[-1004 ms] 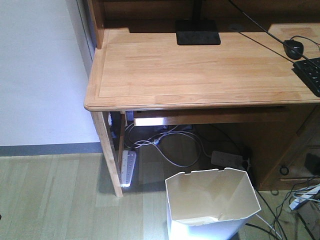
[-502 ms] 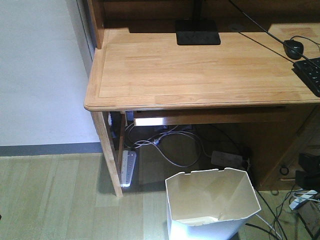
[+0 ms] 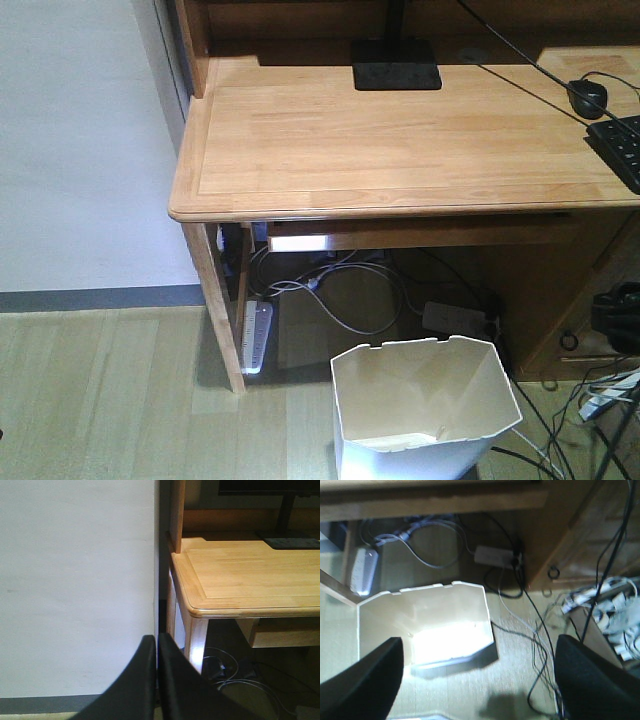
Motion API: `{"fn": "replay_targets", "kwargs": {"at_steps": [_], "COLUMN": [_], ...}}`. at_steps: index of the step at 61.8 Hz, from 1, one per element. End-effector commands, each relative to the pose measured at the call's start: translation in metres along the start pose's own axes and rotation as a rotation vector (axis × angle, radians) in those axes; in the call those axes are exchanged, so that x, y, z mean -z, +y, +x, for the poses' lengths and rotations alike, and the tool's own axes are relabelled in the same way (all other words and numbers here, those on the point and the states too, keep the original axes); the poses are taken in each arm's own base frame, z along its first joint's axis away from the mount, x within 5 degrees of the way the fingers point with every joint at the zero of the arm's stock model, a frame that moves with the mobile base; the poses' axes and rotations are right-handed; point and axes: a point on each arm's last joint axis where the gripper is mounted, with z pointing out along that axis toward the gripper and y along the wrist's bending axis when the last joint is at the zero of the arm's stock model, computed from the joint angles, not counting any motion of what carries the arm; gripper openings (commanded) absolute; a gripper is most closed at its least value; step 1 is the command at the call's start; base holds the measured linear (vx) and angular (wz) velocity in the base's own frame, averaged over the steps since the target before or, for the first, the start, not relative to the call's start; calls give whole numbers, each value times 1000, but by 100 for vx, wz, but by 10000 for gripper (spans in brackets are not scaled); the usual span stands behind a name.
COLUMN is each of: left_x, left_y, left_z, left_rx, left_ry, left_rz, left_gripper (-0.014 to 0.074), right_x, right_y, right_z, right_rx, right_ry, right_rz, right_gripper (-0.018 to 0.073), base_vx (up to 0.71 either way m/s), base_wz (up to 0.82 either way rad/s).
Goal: Move trash bin to bedside with robot
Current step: 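Lower the right gripper toward the rim of the white trash bin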
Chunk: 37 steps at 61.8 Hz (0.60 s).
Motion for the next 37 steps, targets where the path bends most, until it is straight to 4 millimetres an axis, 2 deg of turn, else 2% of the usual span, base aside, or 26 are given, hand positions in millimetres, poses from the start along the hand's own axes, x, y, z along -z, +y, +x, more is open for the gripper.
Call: {"fn": "replay_targets", "kwargs": {"at_steps": [1, 15, 27, 37], "left_x": [-2, -2, -2, -2], "left_y": [0, 0, 0, 0], "left_z": [2, 2, 2, 2], "left_rx": [12, 12, 12, 12], "left_ry": [-55, -55, -55, -55], "left_rz": [6, 6, 6, 6], "left_gripper": [-6, -6, -6, -6], "right_x": [-10, -57, -97, -132], "right_y": [-4, -19, -34, -41], "right_z": [-17, -18, -23, -28], "right_rx": [-8, -72, -158, -88], "right_ry": [-32, 132, 262, 254], "right_rz": [24, 37, -45, -82], "right_gripper": [574, 573, 573, 573], "base_vx": [0, 0, 0, 0], "base_wz": [0, 0, 0, 0]}}
